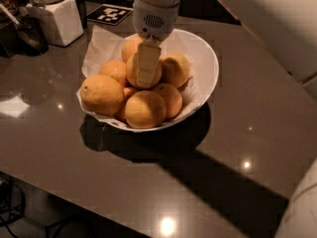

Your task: Pick orange from white bowl

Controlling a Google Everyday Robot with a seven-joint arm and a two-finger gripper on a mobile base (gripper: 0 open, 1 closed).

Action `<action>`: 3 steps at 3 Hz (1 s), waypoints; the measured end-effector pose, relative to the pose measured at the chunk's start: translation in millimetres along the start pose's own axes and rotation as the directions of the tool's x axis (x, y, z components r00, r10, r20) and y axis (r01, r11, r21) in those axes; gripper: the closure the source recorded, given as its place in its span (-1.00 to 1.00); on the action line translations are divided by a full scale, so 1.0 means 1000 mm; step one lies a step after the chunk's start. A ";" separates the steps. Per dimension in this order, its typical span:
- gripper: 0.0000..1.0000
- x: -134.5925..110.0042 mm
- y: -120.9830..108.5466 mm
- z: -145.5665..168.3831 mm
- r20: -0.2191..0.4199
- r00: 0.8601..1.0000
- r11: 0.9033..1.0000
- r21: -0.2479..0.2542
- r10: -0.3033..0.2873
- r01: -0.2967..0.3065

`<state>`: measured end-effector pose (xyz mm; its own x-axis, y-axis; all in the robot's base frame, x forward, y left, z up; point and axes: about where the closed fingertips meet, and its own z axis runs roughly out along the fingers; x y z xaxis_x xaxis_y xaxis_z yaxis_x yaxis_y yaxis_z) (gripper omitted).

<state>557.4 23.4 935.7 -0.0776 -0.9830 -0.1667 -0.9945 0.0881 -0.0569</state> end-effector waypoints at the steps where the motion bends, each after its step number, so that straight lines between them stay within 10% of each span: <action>1: -0.50 0.001 0.001 0.005 0.001 1.000 1.000 -0.021 0.002 -0.002; 3: 0.36 0.001 0.001 0.005 0.000 1.000 1.000 -0.020 0.002 -0.002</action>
Offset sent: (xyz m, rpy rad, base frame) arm -0.0010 0.0005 -0.0063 0.0023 0.0204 0.0019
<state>556.5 23.8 930.3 -0.0795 -0.9827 -0.1671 -0.9956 0.0867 -0.0364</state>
